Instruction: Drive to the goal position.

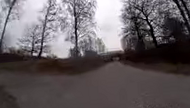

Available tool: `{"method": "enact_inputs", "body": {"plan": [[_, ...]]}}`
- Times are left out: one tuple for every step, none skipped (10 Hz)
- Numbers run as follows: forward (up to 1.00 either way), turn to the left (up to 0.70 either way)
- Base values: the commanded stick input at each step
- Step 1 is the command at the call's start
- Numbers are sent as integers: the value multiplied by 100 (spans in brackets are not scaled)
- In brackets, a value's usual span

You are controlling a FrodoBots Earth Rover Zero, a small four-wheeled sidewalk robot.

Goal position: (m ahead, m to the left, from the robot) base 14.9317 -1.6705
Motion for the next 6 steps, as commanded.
{"method": "enact_inputs", "body": {"plan": [[70,13],[70,14],[70,14],[70,14],[70,10],[70,7]]}}
